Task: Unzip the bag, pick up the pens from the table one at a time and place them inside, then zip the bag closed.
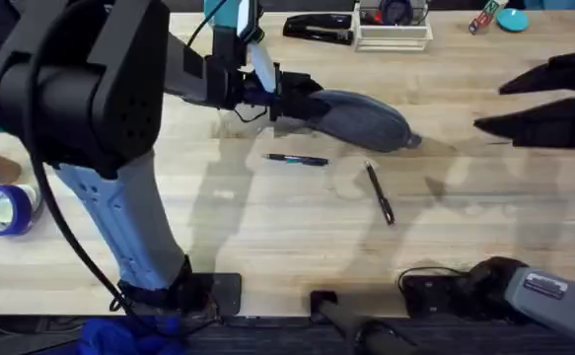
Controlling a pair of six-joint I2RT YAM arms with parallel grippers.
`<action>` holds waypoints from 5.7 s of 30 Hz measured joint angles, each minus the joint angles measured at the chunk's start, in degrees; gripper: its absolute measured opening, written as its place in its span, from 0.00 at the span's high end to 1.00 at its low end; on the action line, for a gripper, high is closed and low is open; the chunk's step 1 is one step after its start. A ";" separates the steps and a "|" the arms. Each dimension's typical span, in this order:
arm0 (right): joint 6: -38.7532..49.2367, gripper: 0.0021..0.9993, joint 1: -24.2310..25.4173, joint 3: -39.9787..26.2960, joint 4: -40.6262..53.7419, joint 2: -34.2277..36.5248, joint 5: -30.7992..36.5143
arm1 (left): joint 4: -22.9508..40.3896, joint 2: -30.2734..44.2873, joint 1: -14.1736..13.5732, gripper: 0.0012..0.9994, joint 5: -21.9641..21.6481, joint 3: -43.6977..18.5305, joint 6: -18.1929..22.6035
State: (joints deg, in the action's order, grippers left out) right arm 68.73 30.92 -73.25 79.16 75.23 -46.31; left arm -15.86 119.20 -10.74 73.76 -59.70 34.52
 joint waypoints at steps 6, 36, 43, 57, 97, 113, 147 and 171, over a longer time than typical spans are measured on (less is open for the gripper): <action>12.22 0.00 0.00 0.11 0.34 3.94 -0.23 | 0.00 0.00 0.00 0.96 0.00 0.00 0.00; 17.47 0.00 0.00 17.09 -25.97 14.42 -3.50 | 0.00 0.00 0.00 0.96 0.00 0.00 0.00; 17.49 0.00 0.00 20.23 -30.14 14.41 -4.59 | 0.00 0.00 0.00 0.96 0.00 0.00 0.00; 17.44 0.00 -0.18 20.65 -29.23 14.42 -7.03 | 0.00 0.00 0.00 0.96 0.00 0.00 0.00; 17.40 0.00 -9.50 20.94 -39.75 24.26 -3.43 | 0.00 0.02 0.00 0.96 0.09 0.00 0.00; 17.41 0.22 -11.96 21.28 -40.32 24.25 -1.16 | 0.01 0.00 0.00 0.96 0.09 0.00 0.00; 13.97 0.97 -11.93 21.42 -38.64 24.25 -1.18 | 0.00 0.02 0.00 0.96 0.11 0.00 0.00; 9.43 0.97 -12.04 20.48 -33.24 12.51 -1.27 | 0.00 0.00 0.00 0.96 0.02 0.00 0.00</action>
State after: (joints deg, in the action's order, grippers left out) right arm 78.15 18.87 -52.78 45.92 87.74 -47.57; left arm -15.86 119.20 -10.74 73.78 -59.70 34.52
